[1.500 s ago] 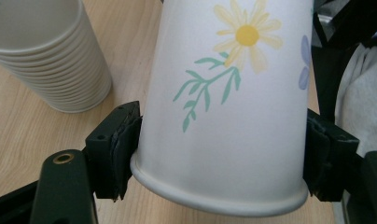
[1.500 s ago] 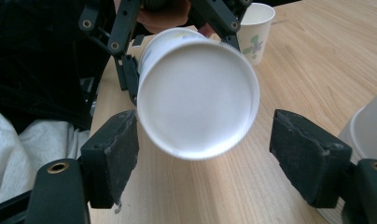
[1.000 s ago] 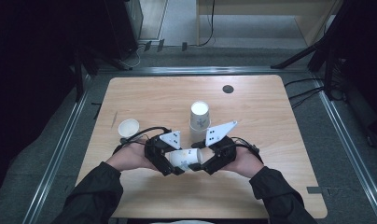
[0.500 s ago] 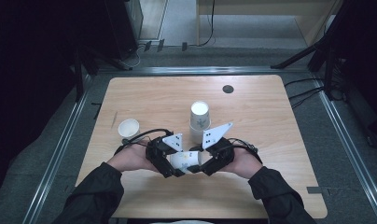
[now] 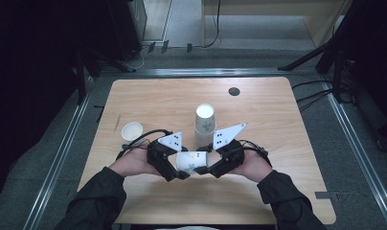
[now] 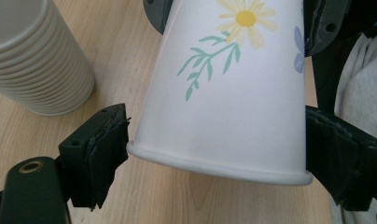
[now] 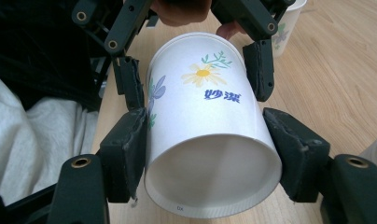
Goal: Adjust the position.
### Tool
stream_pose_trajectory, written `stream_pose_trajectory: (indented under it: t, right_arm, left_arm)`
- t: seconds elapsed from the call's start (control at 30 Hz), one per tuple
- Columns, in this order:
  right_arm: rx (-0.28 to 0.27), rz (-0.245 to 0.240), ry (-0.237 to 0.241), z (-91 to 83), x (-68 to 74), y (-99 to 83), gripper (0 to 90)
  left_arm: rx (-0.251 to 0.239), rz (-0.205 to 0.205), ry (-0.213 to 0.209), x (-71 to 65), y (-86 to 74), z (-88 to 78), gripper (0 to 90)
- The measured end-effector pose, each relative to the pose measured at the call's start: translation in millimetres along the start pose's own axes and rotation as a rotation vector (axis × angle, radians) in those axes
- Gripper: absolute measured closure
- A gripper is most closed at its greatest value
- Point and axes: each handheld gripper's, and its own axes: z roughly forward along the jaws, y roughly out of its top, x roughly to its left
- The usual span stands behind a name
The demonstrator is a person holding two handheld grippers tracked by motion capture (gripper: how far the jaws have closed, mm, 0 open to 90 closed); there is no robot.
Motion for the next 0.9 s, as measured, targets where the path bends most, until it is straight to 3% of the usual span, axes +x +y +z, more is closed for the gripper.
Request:
stream_pose_trajectory:
  t: [0.43, 0.73, 0.9]
  right_arm:
    - [-0.076, 0.022, 0.008, -14.2, -1.9, 2.3, 33.9]
    - [-0.119, 0.032, 0.036, -19.5, -3.5, 3.3, 33.9]
    - [-0.134, 0.044, 0.065, -19.2, -3.2, 4.2, 33.9]
  left_arm:
    - [-0.083, -0.047, -0.002, -3.7, -7.9, -1.6, 13.1]
    - [-0.222, -0.095, -0.037, -3.7, -5.9, -1.3, 13.9]
    - [-0.252, -0.089, -0.049, -5.1, -6.0, -4.3, 16.3]
